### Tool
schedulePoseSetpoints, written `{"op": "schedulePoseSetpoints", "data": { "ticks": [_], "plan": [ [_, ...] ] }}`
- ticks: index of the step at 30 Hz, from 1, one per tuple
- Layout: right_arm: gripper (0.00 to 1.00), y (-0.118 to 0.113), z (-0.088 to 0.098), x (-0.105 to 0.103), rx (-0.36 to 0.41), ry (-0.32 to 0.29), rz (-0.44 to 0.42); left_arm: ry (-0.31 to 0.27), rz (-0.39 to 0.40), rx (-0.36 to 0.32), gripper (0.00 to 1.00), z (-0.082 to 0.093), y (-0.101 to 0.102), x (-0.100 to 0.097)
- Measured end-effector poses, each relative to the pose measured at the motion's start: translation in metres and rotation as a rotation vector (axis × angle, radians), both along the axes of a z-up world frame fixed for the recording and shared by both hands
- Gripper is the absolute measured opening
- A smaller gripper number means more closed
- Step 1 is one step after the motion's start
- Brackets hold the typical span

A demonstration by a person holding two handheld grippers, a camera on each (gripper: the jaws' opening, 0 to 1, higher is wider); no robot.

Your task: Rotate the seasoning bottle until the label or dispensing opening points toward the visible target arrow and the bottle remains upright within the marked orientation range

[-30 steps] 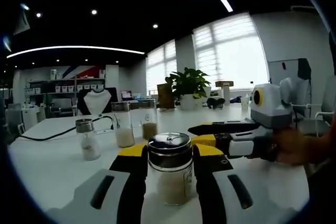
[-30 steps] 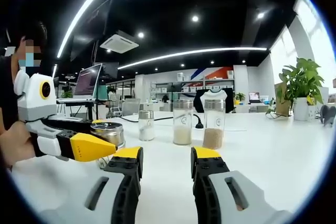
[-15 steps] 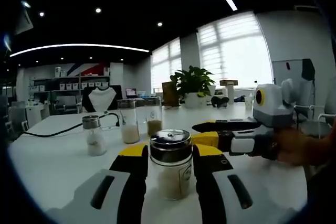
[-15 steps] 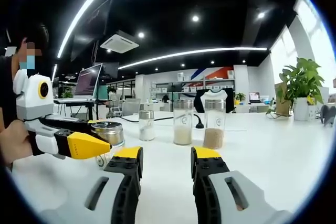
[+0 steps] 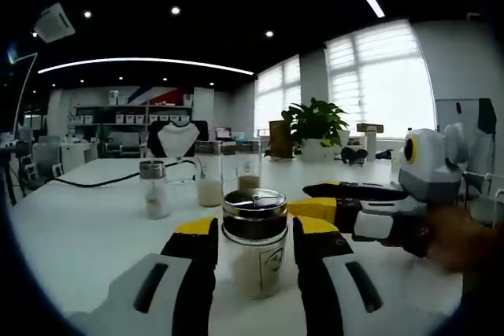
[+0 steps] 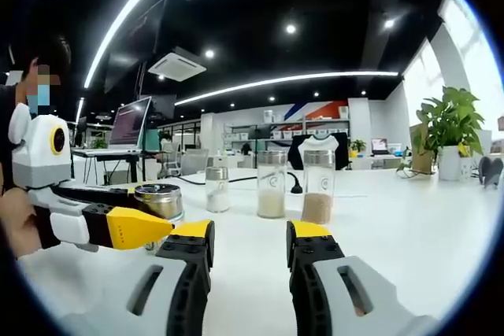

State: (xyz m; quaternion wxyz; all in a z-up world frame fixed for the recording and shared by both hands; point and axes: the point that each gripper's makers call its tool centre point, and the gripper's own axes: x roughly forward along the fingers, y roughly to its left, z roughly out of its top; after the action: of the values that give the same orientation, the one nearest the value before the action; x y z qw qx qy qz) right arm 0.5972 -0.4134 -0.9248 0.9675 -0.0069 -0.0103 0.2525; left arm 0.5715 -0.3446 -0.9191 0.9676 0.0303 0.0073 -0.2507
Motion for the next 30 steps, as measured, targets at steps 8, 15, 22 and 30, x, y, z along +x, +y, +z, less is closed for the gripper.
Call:
{"op": "schedulePoseSetpoints", "data": {
  "ticks": [8,15,22,30],
  "plan": [
    [0.35,-0.006,-0.001,0.001,0.008,0.006,-0.019,0.037,0.063,-0.003,0.47,-0.007,-0.008,0.005],
    [0.35,-0.019,0.005,0.003,0.041,-0.013,-0.069,0.038,0.114,-0.014,0.45,-0.005,-0.008,0.012],
    [0.35,-0.022,0.006,0.002,0.061,-0.016,-0.077,0.032,0.157,-0.017,0.4,-0.005,-0.004,0.017],
    [0.35,-0.02,0.006,0.002,0.074,-0.009,-0.061,0.036,0.173,-0.008,0.43,-0.006,-0.005,0.021]
  ]
}}
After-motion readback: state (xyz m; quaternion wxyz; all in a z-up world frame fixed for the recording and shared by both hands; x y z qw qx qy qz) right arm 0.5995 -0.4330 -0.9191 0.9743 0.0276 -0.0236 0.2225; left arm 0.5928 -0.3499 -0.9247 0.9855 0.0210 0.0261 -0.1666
